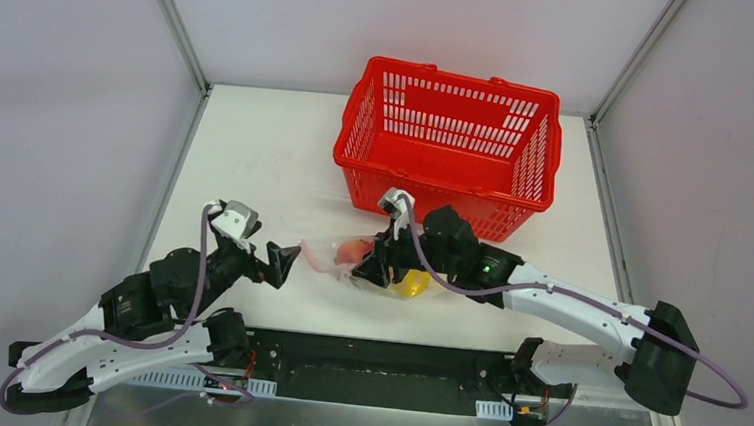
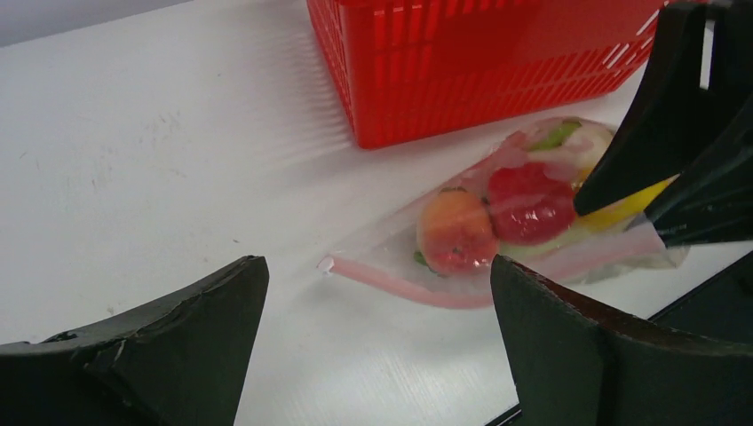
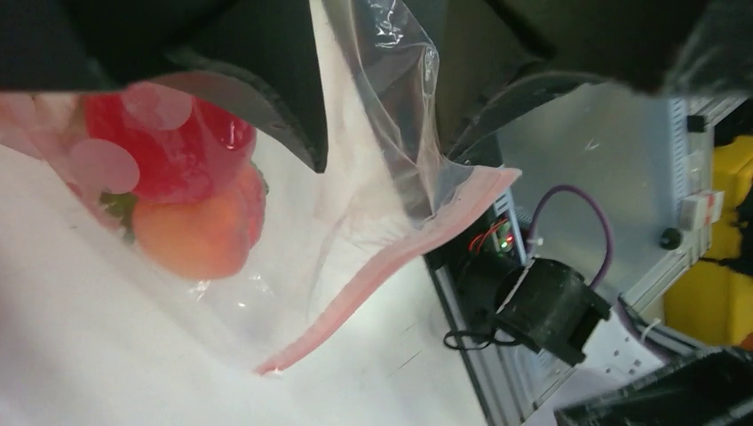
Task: Place the food in the zip-top bag and seal the zipper
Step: Place the zipper food storage bag at the center of the board.
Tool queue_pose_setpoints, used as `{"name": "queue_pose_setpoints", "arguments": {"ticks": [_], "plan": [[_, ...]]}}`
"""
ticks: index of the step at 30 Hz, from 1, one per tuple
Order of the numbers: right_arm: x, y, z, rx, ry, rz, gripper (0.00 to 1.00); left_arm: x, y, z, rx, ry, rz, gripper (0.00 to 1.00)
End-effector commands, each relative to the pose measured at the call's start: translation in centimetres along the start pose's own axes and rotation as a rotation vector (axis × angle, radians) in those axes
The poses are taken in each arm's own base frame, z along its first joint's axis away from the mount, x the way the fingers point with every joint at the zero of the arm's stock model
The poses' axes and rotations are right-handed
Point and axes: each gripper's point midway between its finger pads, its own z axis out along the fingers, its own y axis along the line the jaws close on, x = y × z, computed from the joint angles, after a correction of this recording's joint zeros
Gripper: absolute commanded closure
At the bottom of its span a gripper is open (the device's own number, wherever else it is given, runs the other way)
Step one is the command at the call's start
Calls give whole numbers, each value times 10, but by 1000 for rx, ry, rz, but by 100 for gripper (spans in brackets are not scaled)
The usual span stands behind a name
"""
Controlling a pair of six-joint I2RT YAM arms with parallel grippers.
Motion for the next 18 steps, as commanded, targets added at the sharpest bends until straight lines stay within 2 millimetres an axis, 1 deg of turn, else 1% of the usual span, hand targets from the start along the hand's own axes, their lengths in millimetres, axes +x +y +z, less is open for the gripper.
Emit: {"name": "queue_pose_setpoints", "arguments": {"ticks": [1, 3, 5, 7, 9, 12, 13, 14, 16, 18], "plan": [[-26, 46, -9, -214, -44, -35, 46, -15, 19, -11, -84, -70, -137, 1], [-33, 56, -19, -258, -87, -46, 39, -15, 24, -15, -99, -79, -159, 1], [-39, 62, -30, -281, -146, -57, 33, -12, 29, -17, -116, -87, -166, 1], [-36, 60, -36, -273, -176, -62, 28, -5, 33, -15, -140, -89, -160, 1], [-28, 51, -37, -238, -184, -49, 24, 3, 32, -12, -147, -72, -154, 1], [-8, 40, -35, -199, -132, -21, 24, 13, 25, -7, -126, -31, -144, 1], [-2, 34, -34, -177, -111, -8, 25, 17, 23, -6, -124, -14, -139, 1], [6, 28, -32, -151, -86, 8, 29, 20, 21, -4, -125, 2, -135, 1], [28, 15, -27, -102, -14, 50, 41, 25, 17, 0, -122, 32, -128, 1], [56, 2, -20, -53, 72, 109, 53, 29, 11, 4, -109, 57, -129, 1]]}}
